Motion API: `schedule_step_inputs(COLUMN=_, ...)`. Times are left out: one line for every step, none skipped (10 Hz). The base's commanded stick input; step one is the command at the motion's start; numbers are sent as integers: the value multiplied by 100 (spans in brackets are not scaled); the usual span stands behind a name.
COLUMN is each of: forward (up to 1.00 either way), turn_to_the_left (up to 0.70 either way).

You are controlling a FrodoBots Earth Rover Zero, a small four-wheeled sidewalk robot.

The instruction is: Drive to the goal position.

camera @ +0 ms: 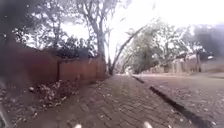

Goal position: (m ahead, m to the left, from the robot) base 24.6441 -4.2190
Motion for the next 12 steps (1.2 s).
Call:
schedule_step_inputs(forward=50, turn_to_the_left=18)
schedule_step_inputs(forward=50, turn_to_the_left=19)
schedule_step_inputs(forward=50, turn_to_the_left=19)
schedule_step_inputs(forward=50, turn_to_the_left=18)
schedule_step_inputs(forward=50, turn_to_the_left=6)
schedule_step_inputs(forward=50, turn_to_the_left=13)
schedule_step_inputs(forward=50, turn_to_the_left=20)
schedule_step_inputs(forward=50, turn_to_the_left=-18)
schedule_step_inputs(forward=50, turn_to_the_left=-40)
schedule_step_inputs(forward=50, turn_to_the_left=-49)
schedule_step_inputs(forward=50, turn_to_the_left=-48)
schedule_step_inputs(forward=50, turn_to_the_left=14)
